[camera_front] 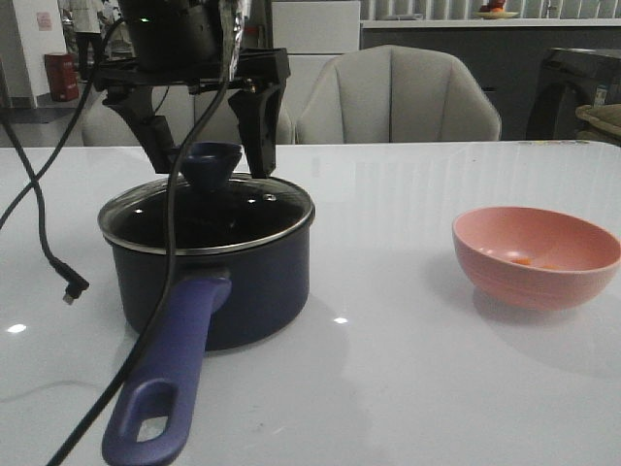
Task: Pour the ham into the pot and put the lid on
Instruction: 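Lower the left gripper onto the purple knob of the glass lid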
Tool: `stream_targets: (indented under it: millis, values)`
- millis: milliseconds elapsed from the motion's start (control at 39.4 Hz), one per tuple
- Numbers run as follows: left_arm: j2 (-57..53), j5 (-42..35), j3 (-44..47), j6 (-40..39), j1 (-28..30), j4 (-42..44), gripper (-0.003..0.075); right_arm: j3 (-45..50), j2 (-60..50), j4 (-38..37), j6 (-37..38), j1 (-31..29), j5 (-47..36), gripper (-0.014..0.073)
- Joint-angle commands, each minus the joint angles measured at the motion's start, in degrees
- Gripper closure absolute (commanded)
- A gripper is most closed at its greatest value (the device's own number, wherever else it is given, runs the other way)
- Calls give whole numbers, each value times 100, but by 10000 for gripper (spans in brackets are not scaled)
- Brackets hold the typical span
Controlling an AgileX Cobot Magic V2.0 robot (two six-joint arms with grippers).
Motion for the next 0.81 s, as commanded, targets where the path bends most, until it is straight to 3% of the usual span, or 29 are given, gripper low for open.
stream_targets:
  millis: [0, 127, 304, 608, 786]
  values:
    - [-227, 30, -186, -69, -38, -84, 53, 63, -105, -55, 6, 4, -429, 435]
    - [-121, 196, -186, -69, -38, -84, 62, 63, -105, -55, 6, 4, -429, 435]
    - [-83, 228, -186, -69, -38, -84, 135, 63, -105, -55, 6, 4, -429, 435]
    - [-83, 228, -186, -69, -38, -106, 409, 63, -105, -55, 6, 4, -429, 435]
    - [-83, 228, -186, -69, -38, -106, 498, 63, -105, -55, 6, 4, -429, 435]
